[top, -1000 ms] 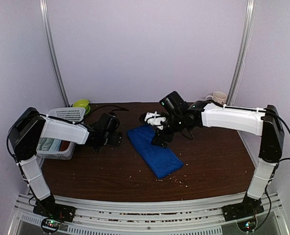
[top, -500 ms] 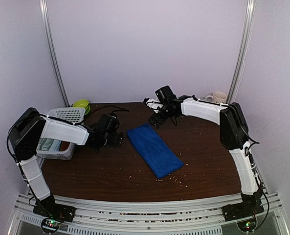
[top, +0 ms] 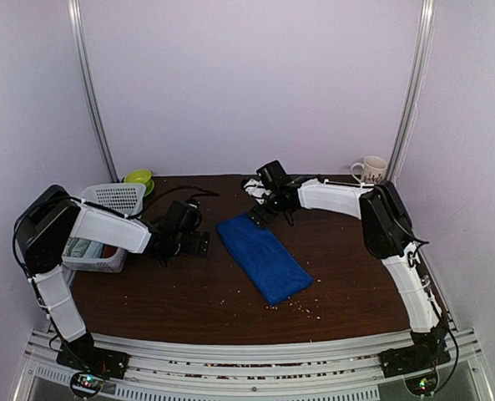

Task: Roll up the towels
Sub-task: Rotate the towel at the center of the board, then roll the towel at the center of the board.

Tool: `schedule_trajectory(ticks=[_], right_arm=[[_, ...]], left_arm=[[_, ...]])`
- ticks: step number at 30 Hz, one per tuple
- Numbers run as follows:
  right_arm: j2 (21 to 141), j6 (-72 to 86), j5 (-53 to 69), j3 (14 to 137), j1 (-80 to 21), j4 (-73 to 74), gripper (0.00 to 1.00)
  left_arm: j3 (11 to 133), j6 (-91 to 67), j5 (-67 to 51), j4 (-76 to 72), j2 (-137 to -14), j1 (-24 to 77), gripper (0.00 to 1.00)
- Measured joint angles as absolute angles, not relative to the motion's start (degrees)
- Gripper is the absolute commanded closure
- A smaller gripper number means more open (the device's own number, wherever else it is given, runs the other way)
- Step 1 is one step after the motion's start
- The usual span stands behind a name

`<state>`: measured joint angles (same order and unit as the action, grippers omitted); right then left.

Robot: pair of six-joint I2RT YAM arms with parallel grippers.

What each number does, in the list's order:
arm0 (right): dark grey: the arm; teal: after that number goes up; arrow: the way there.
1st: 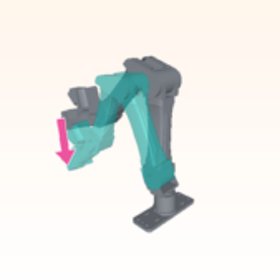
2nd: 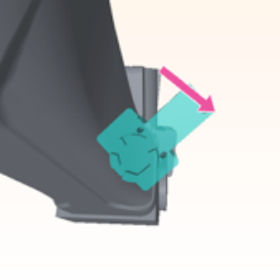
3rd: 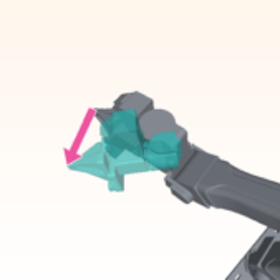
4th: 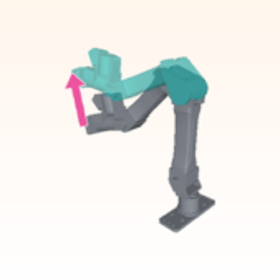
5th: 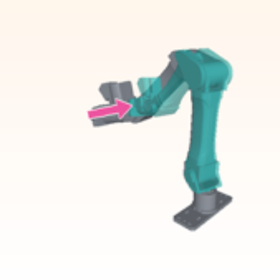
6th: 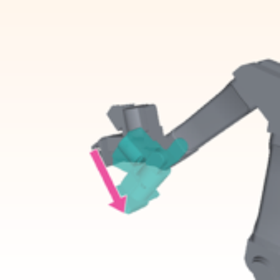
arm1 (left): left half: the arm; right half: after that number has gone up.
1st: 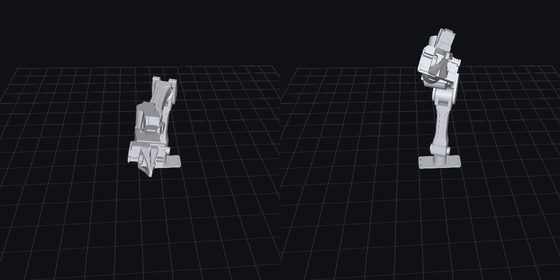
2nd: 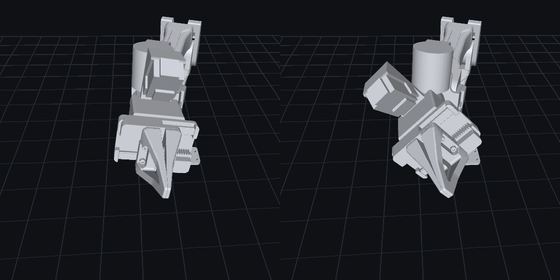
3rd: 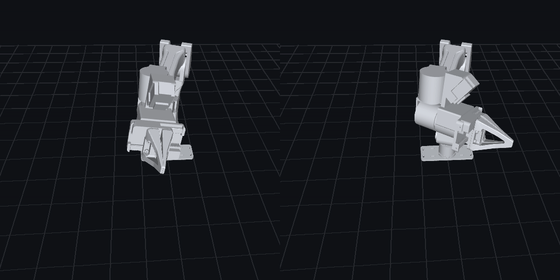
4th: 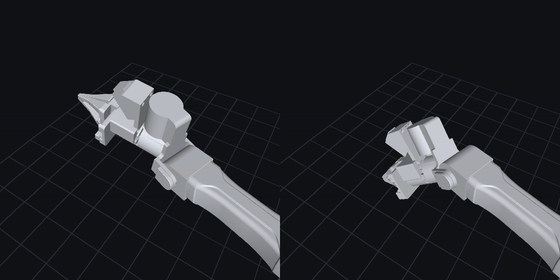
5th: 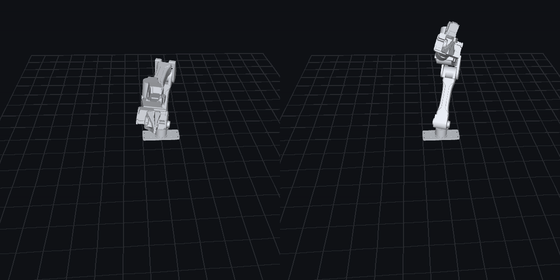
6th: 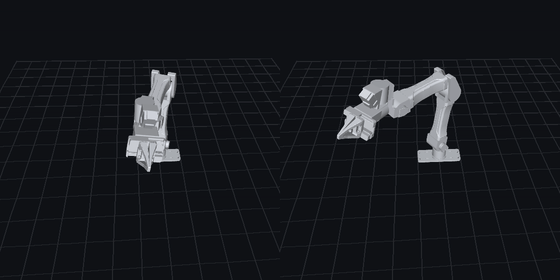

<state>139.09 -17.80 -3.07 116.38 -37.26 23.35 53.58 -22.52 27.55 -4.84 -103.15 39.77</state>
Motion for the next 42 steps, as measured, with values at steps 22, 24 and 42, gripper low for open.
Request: schedule_trajectory(ticks=[22, 24, 42], right_arm=[[142.85, -17.74, -20.62, 117.19, -31.75, 19.22, 0.00], [142.85, -17.65, -20.97, 117.97, -30.81, 20.49, 0.00], [91.50, -26.81, -1.19, 84.03, -30.30, 20.27, 0.00]], left_arm=[[52.60, -20.82, 27.44, -6.02, -101.89, 40.27, 0.02], [52.58, -19.53, 27.55, -6.04, -101.43, 40.80, 0.02], [43.42, 15.59, 17.72, -16.60, -84.07, 50.65, 0.02]])
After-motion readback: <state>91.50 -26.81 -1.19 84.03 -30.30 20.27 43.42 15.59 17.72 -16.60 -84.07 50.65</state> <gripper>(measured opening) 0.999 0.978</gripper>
